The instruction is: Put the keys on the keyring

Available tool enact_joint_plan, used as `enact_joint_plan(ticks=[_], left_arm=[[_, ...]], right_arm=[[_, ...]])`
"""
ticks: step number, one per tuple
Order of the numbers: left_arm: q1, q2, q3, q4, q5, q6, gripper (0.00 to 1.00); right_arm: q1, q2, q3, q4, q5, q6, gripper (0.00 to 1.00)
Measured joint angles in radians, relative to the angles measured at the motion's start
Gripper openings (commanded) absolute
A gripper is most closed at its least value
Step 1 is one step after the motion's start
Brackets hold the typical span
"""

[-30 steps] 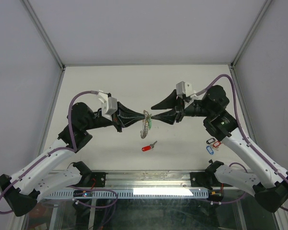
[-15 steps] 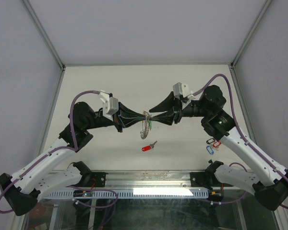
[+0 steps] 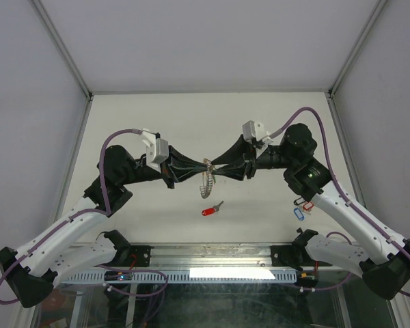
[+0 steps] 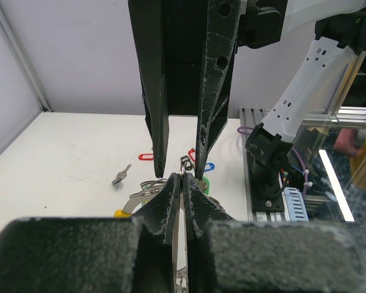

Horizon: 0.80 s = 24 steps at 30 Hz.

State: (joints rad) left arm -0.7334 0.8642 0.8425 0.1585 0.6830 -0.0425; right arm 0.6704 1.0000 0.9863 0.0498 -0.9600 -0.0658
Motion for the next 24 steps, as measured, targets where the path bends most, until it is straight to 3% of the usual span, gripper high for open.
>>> enact_joint_plan(ticks=[17, 24], left_arm=[[0.000, 0.000, 0.000, 0.000, 0.000, -0.002, 0.00], [0.000, -0.001, 0.000, 0.000, 0.000, -0.002, 0.00]], right_arm=[[0.019, 0.018, -0.003, 0.013, -0.007, 0.004, 0.23], [0.023, 0.024, -0.003, 0.014, -0.007, 0.004, 0.12]])
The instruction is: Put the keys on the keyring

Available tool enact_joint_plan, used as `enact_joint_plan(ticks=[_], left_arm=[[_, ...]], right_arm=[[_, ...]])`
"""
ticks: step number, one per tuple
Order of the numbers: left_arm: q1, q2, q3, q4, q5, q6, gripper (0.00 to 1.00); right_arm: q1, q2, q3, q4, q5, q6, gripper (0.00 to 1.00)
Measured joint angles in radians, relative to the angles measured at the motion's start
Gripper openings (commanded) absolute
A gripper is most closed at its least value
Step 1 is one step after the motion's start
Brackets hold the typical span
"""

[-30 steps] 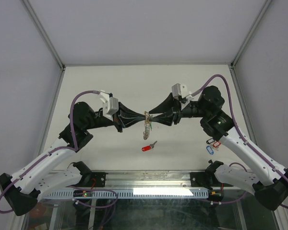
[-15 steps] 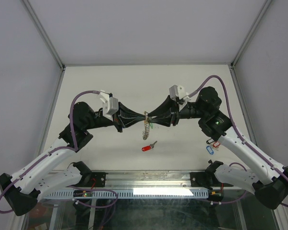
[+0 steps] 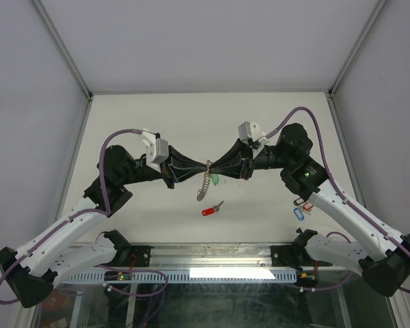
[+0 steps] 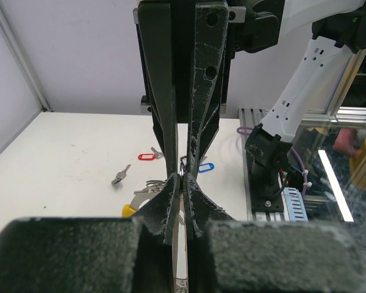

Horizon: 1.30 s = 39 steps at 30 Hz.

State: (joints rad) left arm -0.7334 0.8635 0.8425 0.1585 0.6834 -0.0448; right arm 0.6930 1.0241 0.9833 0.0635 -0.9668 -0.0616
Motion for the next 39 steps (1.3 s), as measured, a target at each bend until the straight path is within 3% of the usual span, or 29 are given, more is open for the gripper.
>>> enact_joint_plan(ticks=[3, 9, 15, 21, 33, 39], left_arm=[[0.000, 0.000, 0.000, 0.000, 0.000, 0.000, 0.00], [0.000, 0.000, 0.000, -0.002, 0.000, -0.001, 0.00], [0.000, -0.008, 0.002, -0.006, -0.004, 0.008, 0.23], [0.000, -0.032, 0.027, -0.061, -0.032, 0.044, 0.31], [0.000, 0.026, 0.100, -0.234, -0.080, 0.170, 0.37], [0.000, 0.053, 0.100, -0.260, -0.053, 0.203, 0.43]], right_arm=[[0.000, 0.000, 0.000, 0.000, 0.000, 0.000, 0.00], [0.000, 0.003, 0.016, -0.042, 0.003, -0.028, 0.00], [0.005, 0.043, 0.165, -0.301, 0.028, -0.146, 0.00], [0.008, 0.097, 0.340, -0.594, 0.092, -0.284, 0.00], [0.166, 0.258, 0.631, -1.069, 0.457, -0.386, 0.00], [0.221, 0.353, 0.753, -1.207, 0.603, -0.373, 0.00]])
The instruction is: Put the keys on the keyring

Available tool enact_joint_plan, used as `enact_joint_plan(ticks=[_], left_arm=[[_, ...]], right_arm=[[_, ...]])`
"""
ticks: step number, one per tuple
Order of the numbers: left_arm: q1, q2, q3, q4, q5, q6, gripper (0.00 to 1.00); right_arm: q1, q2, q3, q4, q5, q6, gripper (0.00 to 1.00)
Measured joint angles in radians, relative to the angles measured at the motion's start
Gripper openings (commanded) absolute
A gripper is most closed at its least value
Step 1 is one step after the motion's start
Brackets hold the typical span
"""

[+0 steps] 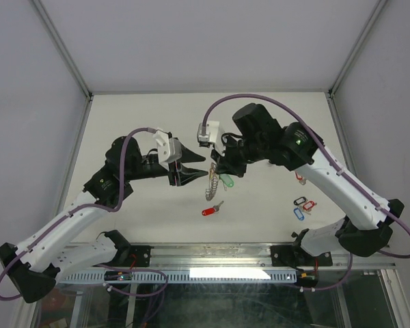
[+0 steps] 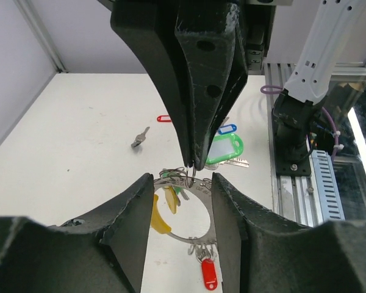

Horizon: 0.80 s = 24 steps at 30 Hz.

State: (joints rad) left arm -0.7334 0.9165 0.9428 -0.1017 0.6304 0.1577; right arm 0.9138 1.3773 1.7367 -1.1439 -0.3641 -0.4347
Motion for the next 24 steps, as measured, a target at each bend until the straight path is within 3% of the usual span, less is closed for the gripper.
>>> enact_joint_plan(ticks=[12, 24], left_arm=[[-0.001, 0.037, 0.000, -0.015, 0.032, 0.029, 0.44], [-0.021, 0.077, 0.003, -0.033, 0.034, 0.044, 0.26]], right_arm=[[0.051, 0.044, 0.081, -0.077, 0.109, 0.029, 0.00], [0.078, 0.071, 0.098, -0.080, 0.120, 0.045, 0.00]])
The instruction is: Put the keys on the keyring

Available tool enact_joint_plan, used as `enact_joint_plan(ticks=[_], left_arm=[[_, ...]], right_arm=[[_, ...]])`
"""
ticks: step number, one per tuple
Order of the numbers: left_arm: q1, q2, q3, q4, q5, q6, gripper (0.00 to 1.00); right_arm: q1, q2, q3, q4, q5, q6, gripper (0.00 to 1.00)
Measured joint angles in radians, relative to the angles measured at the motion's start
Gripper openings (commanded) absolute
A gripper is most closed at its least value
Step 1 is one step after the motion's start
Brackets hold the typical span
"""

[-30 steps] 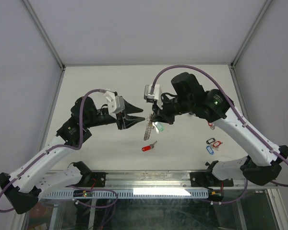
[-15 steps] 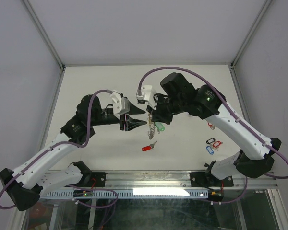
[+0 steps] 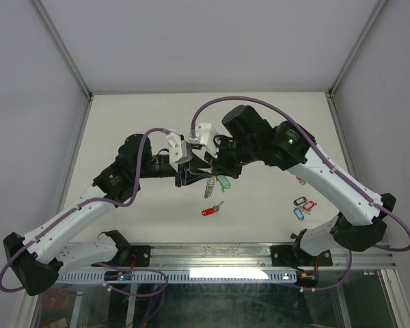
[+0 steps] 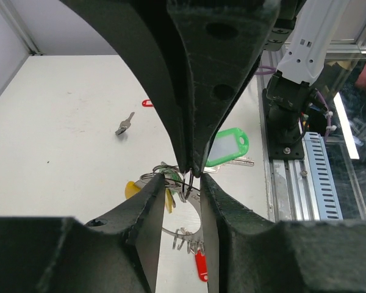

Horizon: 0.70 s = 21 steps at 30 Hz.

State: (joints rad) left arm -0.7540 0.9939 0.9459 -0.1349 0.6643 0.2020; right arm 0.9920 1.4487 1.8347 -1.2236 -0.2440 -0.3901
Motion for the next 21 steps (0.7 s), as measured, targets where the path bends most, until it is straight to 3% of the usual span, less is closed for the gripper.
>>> enact_joint_plan(ticks=[8, 21], left_arm=[[-0.006, 0.000, 0.000, -0.002, 0.002, 0.000, 0.01], [-0.006, 0.000, 0.002, -0.010, 0.003, 0.001, 0.00]], right_arm=[[0.002, 0.001, 0.000, 0.006, 0.023, 0.000, 0.00], [0.003, 0.001, 0.000, 0.006, 0.031, -0.002, 0.00]])
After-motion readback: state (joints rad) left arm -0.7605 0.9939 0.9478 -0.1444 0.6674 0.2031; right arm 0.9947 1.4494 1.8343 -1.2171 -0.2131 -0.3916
